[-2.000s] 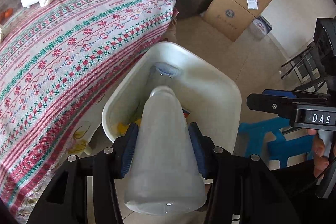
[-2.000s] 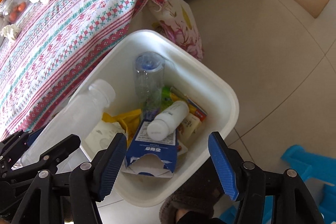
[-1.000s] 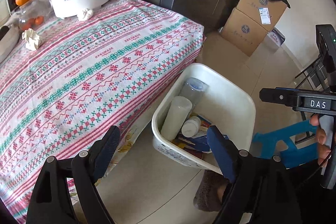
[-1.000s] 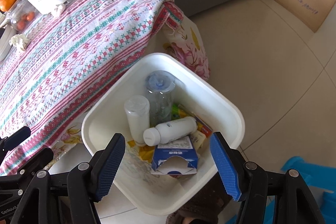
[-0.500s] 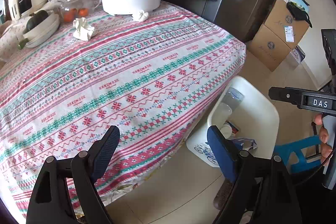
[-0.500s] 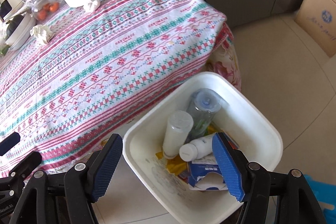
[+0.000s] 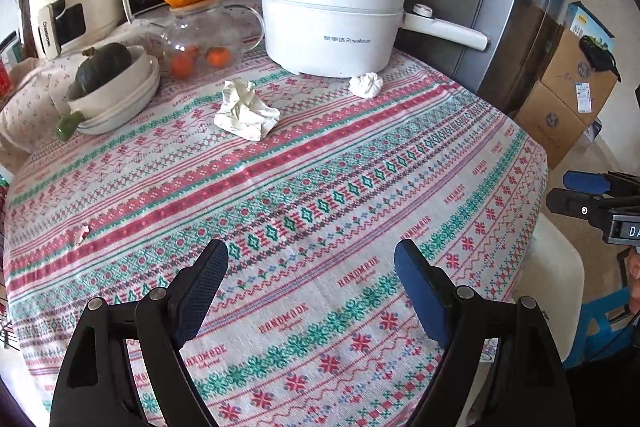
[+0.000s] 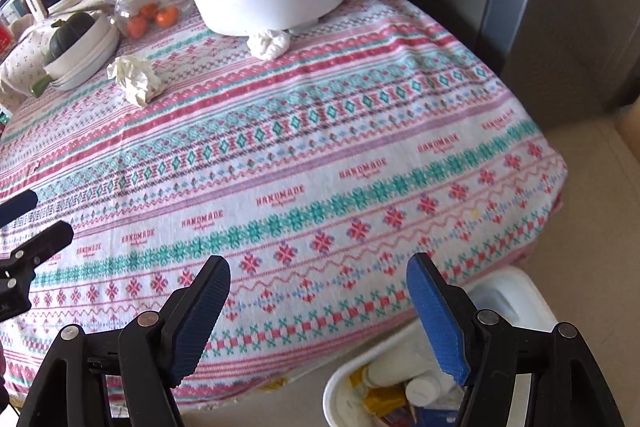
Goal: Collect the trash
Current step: 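Move both open tools back over the table toward the crumpled tissues, then grasp the large crumpled tissue with the left tool while the right tool grasps the small tissue ball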
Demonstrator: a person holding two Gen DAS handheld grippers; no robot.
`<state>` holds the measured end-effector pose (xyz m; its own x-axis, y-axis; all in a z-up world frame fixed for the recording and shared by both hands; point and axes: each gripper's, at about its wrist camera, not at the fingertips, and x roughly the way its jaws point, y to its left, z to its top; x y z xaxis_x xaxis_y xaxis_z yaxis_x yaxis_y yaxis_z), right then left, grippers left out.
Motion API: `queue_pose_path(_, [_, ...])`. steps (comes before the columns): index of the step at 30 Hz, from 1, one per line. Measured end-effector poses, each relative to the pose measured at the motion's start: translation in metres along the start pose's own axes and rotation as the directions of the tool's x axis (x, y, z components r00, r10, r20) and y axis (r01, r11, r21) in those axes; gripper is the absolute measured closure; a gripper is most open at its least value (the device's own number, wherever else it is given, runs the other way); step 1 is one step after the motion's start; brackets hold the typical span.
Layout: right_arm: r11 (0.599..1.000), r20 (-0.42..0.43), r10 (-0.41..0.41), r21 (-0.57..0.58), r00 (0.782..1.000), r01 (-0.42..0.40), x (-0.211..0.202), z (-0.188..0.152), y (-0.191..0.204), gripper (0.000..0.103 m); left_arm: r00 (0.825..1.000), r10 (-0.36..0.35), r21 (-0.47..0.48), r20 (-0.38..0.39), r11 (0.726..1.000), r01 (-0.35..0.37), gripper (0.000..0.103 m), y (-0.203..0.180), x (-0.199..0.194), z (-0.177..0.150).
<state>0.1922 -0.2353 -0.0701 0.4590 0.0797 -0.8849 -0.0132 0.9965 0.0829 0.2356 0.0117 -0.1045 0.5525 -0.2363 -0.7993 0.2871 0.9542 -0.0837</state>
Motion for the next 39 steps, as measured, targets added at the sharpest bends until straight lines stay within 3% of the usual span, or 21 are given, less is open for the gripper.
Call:
queue_pose_path(9, [0.997,0.083,0.039,-0.074,0.996,-0.032,0.056,0.055,0.019,0.026,0.998,-0.012,-0.031,0.058,0.999,0.014,0.016,0.054,0.067,0.058])
queue_pose_path(15, [0.998,0.100,0.054,-0.043,0.994,-0.050,0.094,0.086,0.017,0.026,0.996,-0.054,-0.067,0.069,0.996,0.058,0.016,0.070,0.114,0.090])
queue_pose_path(17, [0.998,0.114,0.055,-0.037,0.992,-0.051,0.104,0.096,0.016,0.026,0.995,-0.067,-0.093,0.071,0.993,0.073,0.024,0.077,0.127,0.096])
queue_pose_path(19, [0.998,0.126,0.053,-0.026,0.991,-0.051,0.113,0.105,0.014,0.026,0.995,-0.081,-0.109,0.056,0.990,0.087,0.041,0.081,0.140,0.100])
queue_pose_path(21, [0.998,0.127,0.059,-0.011,0.990,-0.058,0.123,0.112,0.014,0.026,0.994,-0.092,-0.124,0.056,0.987,0.099,0.046,0.083,0.148,0.103])
queue_pose_path(23, [0.997,0.118,0.071,0.001,0.990,-0.072,0.134,0.120,0.016,0.026,0.993,-0.092,-0.135,0.067,0.986,0.101,0.053,0.087,0.151,0.103])
queue_pose_path(24, [0.997,0.119,0.073,0.006,0.990,-0.074,0.139,0.123,0.017,0.026,0.994,-0.084,-0.143,0.067,0.985,0.093,0.062,0.089,0.152,0.103])
queue_pose_path(29, [0.999,0.166,0.048,0.009,0.985,-0.050,0.156,0.135,0.027,0.027,0.991,-0.092,-0.157,0.095,0.982,0.107,0.076,0.095,0.139,0.096])
queue_pose_path(39, [0.999,0.183,0.027,0.020,0.983,-0.031,0.185,0.154,0.040,0.046,0.992,-0.084,-0.059,0.098,0.994,0.090,0.076,0.084,0.108,0.080])
